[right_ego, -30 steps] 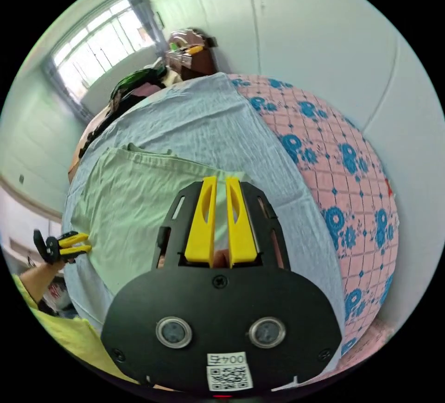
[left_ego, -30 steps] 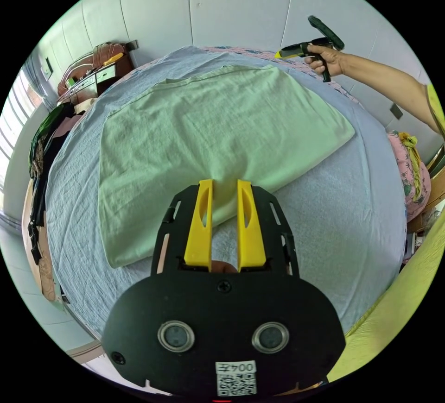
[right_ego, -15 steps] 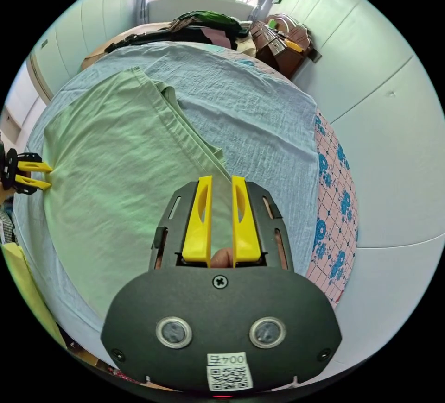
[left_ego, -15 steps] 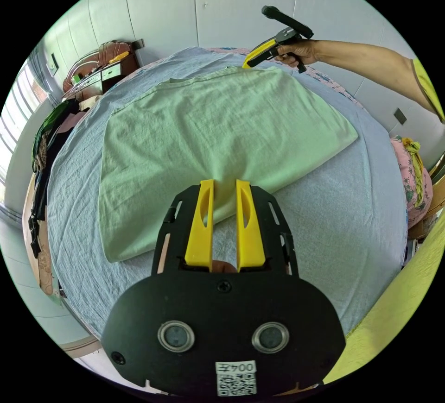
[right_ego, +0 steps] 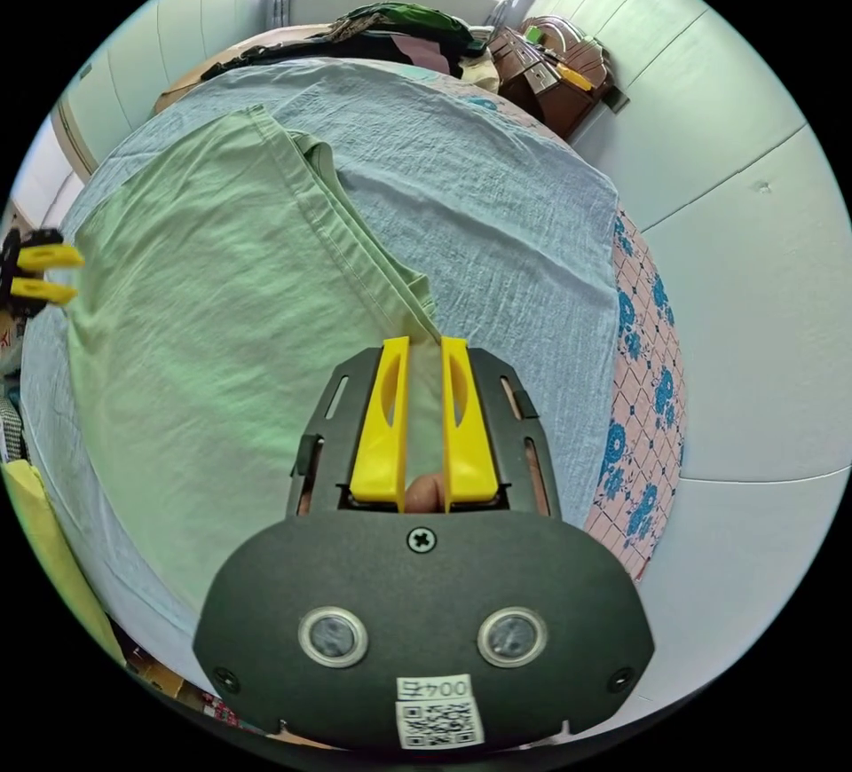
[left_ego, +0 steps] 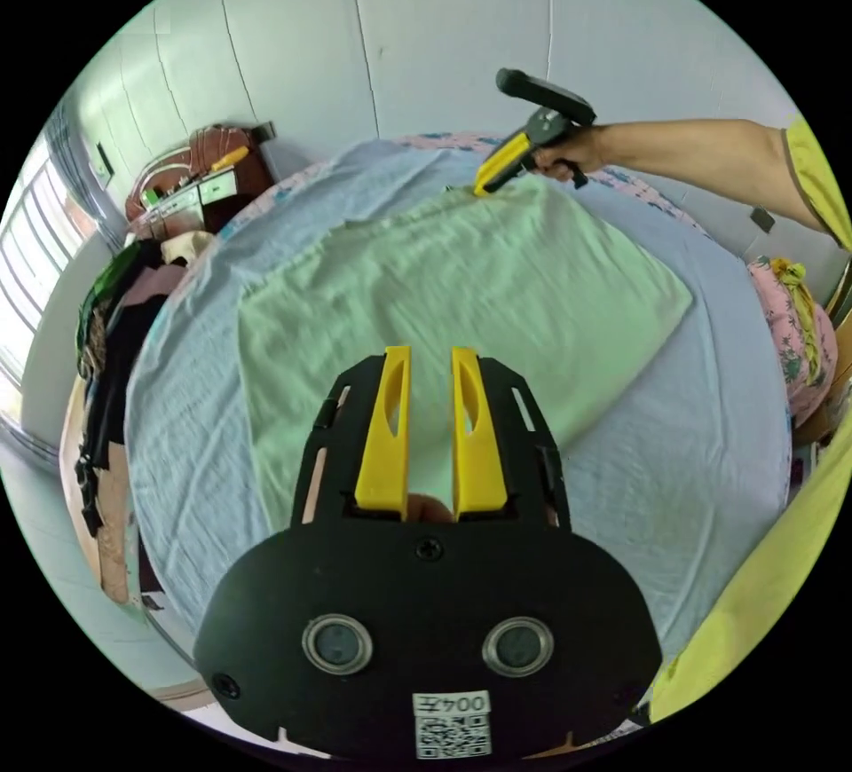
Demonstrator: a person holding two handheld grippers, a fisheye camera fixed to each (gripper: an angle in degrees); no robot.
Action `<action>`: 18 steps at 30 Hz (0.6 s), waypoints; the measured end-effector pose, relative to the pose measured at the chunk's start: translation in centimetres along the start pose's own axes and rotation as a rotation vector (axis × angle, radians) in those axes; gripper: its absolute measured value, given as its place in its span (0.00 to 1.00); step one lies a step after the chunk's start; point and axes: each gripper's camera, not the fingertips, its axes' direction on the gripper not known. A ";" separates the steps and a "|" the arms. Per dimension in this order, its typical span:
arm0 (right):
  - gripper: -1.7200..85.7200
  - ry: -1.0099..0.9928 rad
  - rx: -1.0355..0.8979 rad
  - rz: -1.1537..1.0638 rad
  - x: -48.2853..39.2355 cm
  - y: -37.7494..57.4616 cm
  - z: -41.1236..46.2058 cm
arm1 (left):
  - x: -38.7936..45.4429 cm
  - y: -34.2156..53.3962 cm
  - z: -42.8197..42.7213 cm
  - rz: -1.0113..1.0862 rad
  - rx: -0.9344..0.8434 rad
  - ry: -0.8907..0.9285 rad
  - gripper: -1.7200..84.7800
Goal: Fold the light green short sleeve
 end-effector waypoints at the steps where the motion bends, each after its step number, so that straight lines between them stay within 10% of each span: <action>1: 0.09 -0.006 -0.007 -0.002 -0.2 -0.1 0.1 | -1.2 -1.8 0.7 0.007 -0.007 -0.031 0.12; 18: 0.02 -0.016 0.132 0.149 -0.1 3.1 -0.9 | -7.0 -12.7 13.9 -0.042 -0.135 -0.229 0.16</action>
